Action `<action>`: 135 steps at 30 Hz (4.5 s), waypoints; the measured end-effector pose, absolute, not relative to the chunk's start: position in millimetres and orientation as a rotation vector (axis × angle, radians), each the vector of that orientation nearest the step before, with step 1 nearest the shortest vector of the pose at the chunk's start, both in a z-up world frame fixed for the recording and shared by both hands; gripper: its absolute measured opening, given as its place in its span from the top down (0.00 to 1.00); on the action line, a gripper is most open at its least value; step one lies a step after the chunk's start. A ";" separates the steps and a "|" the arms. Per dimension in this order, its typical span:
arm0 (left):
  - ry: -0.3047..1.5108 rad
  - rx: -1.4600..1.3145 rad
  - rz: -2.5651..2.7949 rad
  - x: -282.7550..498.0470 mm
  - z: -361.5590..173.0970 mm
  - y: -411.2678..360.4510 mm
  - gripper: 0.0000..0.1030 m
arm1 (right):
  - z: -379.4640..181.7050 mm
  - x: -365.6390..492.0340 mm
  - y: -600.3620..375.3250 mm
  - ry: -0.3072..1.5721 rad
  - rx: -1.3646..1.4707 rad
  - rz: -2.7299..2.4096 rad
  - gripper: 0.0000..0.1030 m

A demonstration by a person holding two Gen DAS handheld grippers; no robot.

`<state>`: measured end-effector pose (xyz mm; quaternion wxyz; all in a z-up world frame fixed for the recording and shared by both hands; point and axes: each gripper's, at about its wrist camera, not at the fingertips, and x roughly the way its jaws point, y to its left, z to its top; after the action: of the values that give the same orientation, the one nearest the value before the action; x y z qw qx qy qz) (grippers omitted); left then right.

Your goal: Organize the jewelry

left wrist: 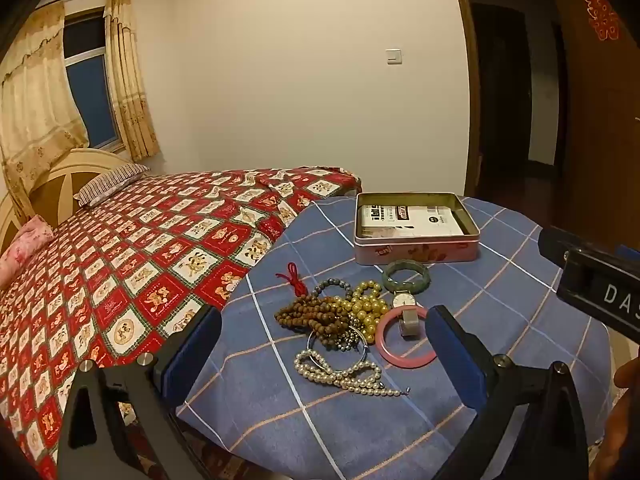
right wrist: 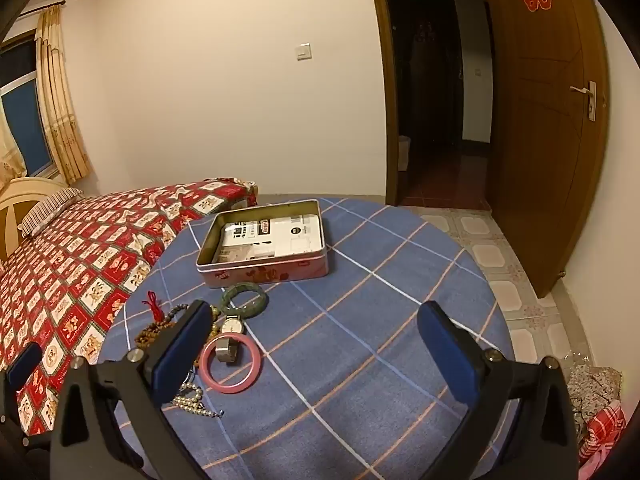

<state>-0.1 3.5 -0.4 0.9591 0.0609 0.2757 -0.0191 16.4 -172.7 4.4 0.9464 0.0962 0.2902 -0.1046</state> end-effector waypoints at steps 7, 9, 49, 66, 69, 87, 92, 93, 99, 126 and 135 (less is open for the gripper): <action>0.605 0.126 -0.050 7.2 -11.5 3.7 0.01 | 1.1 18.1 -172.2 0.601 0.183 -0.210 0.00; 0.623 0.103 -0.061 9.0 -14.1 7.4 0.01 | -2.6 15.9 -177.6 0.607 0.188 -0.207 0.00; 0.668 0.100 -0.011 17.0 -24.8 22.0 0.01 | -5.6 21.8 -164.4 0.615 0.168 -0.205 0.00; 0.729 0.102 -0.047 27.7 -62.9 59.0 0.01 | -40.4 32.6 -166.5 0.640 0.111 -0.147 0.06; 0.754 0.083 -0.044 34.3 -68.8 66.8 0.01 | -54.3 39.4 -167.4 0.682 0.121 -0.108 0.19; 0.806 0.062 -0.052 73.8 -84.0 83.4 0.01 | -108.7 116.2 -108.9 0.932 0.169 0.209 0.62; 0.815 0.046 -0.052 85.1 -85.7 85.4 0.01 | -118.8 124.6 -112.6 0.960 0.180 0.201 0.77; 0.815 0.046 -0.055 86.9 -85.9 84.2 0.01 | -118.5 125.9 -114.8 0.959 0.182 0.203 0.78; 0.808 0.059 -0.075 92.8 -84.8 73.8 0.01 | -99.8 119.3 -132.4 0.925 0.223 0.222 0.82; 1.017 0.082 -0.249 129.2 -118.2 -48.2 0.18 | -26.2 101.2 -195.3 0.739 0.277 0.135 0.82; 0.984 0.115 -0.312 129.8 -119.8 -60.2 0.86 | -30.7 96.5 -214.8 0.735 0.328 0.118 0.82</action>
<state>129.8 -60.2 -119.8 0.8681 0.0550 0.4703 -0.1490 96.5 -214.8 -30.7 0.9184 0.1593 0.3576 0.0576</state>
